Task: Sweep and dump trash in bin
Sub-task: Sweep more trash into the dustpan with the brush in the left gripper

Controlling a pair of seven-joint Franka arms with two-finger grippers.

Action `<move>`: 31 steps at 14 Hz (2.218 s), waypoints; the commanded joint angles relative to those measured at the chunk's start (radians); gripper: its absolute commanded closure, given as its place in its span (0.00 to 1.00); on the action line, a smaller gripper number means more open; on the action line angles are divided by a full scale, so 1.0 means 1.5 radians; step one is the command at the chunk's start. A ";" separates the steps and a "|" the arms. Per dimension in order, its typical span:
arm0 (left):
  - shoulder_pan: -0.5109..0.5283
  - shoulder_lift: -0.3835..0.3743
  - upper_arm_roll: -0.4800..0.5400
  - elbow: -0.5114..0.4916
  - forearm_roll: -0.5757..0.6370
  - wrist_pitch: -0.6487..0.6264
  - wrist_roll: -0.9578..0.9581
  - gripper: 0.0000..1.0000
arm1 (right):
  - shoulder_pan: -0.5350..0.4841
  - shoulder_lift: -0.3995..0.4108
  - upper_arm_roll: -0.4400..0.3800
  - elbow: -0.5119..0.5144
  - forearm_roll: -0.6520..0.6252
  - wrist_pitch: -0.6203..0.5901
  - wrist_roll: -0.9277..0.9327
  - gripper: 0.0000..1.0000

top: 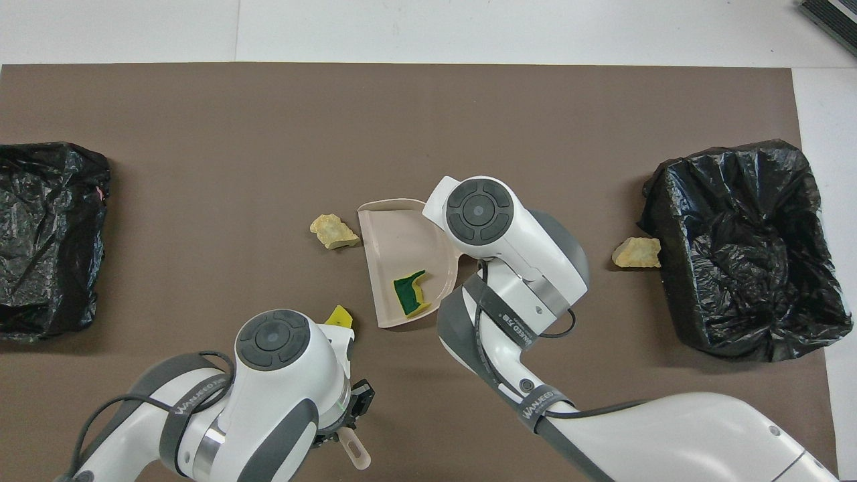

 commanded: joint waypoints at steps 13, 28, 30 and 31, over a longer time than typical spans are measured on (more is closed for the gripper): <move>-0.025 0.113 0.006 0.124 -0.024 0.191 0.198 1.00 | -0.003 -0.014 0.007 -0.026 -0.018 0.025 0.000 1.00; 0.149 0.148 0.019 0.201 0.196 0.067 0.517 1.00 | 0.038 -0.022 0.006 -0.015 -0.021 -0.022 0.129 1.00; 0.191 0.157 0.019 0.201 0.201 0.079 0.616 1.00 | 0.044 -0.029 0.006 -0.015 -0.027 -0.036 0.182 1.00; 0.198 0.177 0.019 0.201 0.208 0.093 0.645 1.00 | 0.049 -0.030 0.006 -0.015 -0.034 -0.045 0.200 1.00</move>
